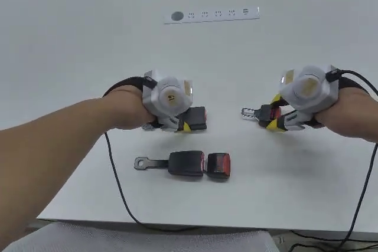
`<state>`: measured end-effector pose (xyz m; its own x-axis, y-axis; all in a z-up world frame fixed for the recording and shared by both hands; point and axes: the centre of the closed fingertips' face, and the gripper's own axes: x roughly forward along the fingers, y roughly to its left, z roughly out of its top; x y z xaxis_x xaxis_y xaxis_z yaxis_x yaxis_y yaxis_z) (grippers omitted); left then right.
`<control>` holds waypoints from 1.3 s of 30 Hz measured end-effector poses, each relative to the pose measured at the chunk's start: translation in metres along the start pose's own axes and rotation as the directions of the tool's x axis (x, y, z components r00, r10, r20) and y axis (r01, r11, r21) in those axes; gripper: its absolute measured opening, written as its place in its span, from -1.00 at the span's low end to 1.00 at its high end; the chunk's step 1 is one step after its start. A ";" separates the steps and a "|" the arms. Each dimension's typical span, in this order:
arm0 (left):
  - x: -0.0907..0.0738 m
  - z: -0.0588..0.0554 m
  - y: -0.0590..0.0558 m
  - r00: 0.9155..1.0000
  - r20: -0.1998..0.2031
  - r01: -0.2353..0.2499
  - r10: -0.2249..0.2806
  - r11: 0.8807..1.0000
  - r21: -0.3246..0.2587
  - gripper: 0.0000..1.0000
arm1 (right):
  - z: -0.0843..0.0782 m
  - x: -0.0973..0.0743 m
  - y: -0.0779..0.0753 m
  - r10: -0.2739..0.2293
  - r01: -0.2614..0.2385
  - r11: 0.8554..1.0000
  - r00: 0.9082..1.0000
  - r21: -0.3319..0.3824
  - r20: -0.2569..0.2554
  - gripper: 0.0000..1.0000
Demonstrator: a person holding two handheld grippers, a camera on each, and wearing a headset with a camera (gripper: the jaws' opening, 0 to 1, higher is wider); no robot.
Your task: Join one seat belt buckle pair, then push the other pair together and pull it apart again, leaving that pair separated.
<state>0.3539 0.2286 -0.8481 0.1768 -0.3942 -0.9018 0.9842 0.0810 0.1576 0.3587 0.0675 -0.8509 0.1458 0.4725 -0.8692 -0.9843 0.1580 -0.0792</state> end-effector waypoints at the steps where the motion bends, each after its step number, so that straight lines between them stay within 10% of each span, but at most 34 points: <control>1: 0.000 0.000 0.000 1.000 0.001 0.002 -0.002 1.000 0.000 -0.36 | 0.000 0.000 0.000 0.008 -0.008 1.000 1.000 -0.009 -0.001 -0.37; 39: 0.004 -0.008 0.001 0.999 0.020 -0.029 0.029 1.000 0.000 -0.36 | 0.074 0.039 0.022 0.049 -0.053 0.986 0.998 -0.156 -0.026 -0.37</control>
<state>0.3554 0.2345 -0.8542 0.2056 -0.4095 -0.8888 0.9786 0.0920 0.1840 0.3505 0.1536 -0.8500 0.0944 0.4571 -0.8844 -0.9941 -0.0044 -0.1084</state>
